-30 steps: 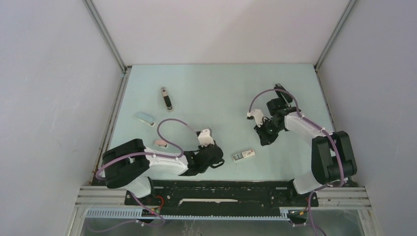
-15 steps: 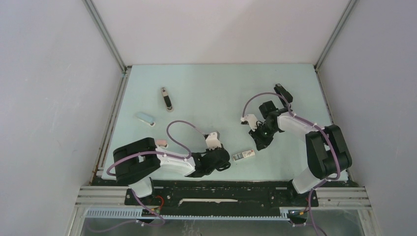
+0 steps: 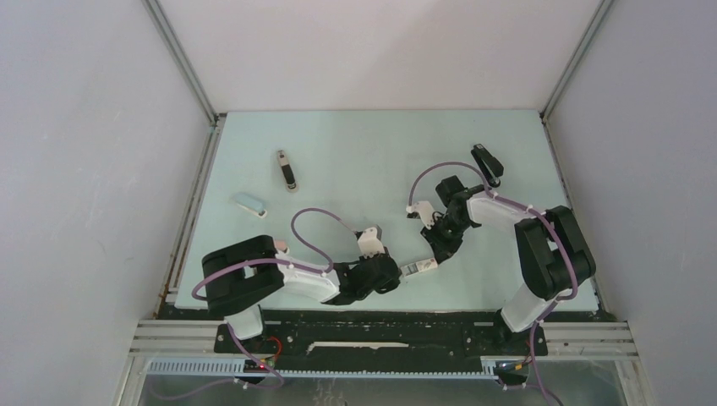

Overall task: Unload the staples from the stapler
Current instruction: Close the staple box at the center of the board.

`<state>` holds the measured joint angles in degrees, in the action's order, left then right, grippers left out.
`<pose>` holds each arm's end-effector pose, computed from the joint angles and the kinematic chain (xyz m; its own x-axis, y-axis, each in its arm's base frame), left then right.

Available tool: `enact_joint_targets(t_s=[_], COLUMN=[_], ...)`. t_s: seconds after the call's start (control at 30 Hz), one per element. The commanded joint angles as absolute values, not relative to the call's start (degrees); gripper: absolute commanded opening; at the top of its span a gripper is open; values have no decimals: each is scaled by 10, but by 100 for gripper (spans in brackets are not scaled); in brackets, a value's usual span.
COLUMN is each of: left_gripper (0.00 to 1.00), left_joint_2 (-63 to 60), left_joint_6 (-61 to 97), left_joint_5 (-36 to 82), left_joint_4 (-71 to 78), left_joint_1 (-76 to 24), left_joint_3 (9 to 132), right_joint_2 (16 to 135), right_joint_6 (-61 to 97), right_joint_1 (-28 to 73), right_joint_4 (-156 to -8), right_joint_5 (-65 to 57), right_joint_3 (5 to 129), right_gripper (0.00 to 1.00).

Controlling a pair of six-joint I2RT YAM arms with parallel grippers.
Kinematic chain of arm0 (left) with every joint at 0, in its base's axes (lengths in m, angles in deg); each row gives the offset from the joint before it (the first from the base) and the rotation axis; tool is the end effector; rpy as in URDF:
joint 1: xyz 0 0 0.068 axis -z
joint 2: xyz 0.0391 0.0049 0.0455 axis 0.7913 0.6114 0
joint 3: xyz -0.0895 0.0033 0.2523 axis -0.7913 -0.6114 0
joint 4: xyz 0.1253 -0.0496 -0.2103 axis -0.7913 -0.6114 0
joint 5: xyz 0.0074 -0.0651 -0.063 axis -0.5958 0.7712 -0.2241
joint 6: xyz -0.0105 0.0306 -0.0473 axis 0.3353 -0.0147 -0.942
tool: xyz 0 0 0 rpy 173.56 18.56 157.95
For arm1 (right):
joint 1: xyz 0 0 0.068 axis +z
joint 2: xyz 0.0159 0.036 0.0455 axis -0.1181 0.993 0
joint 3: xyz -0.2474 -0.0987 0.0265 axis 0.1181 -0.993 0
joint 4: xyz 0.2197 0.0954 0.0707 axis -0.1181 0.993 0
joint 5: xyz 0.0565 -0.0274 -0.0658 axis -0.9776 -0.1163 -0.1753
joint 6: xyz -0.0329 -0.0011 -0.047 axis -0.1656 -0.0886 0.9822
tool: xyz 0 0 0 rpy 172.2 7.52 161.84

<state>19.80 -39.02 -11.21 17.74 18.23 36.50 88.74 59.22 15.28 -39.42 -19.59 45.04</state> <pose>0.1182 -0.2809 0.1274 -0.7706 -0.3302 -0.5451 0.0593 0.8145 -0.5771 0.2412 0.1152 0.1532 -0.5443 -0.7803 -0.3080 -0.8364 0.4770 0.2699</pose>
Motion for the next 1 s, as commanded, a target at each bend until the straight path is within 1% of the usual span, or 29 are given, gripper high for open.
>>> enact_joint_targets(t_s=[0.0, 0.4, 0.5, 0.7, 0.77, 0.83, 0.9, 0.97], left_gripper=[3, 3, 5, 12, 14, 16, 22, 32], left_joint_2=[215, 215, 197, 150, 141, 135, 135, 143], left_joint_6=[-397, -396, -393, -384, -383, -380, -369, -359], left_joint_5=[-103, -108, -117, -132, -126, -113, -93, -74], left_joint_4=[176, 174, 164, 151, 161, 204, 266, 323], left_joint_1=[184, 181, 181, 181, 181, 181, 181, 181], left_joint_3=[387, 385, 377, 345, 329, 307, 282, 263], right_joint_2=[900, 899, 893, 891, 893, 894, 896, 896], right_joint_6=[579, 570, 572, 575, 575, 576, 576, 576], right_joint_1=[165, 167, 159, 144, 145, 147, 148, 150], right_joint_4=[-385, -387, -387, -384, -383, -384, -384, -384], right_joint_5=[-212, -212, -205, -206, -205, -204, -202, -202], right_joint_3=[472, 476, 476, 476, 476, 476, 476, 476], right_gripper=[20, 21, 21, 21, 21, 21, 22, 22])
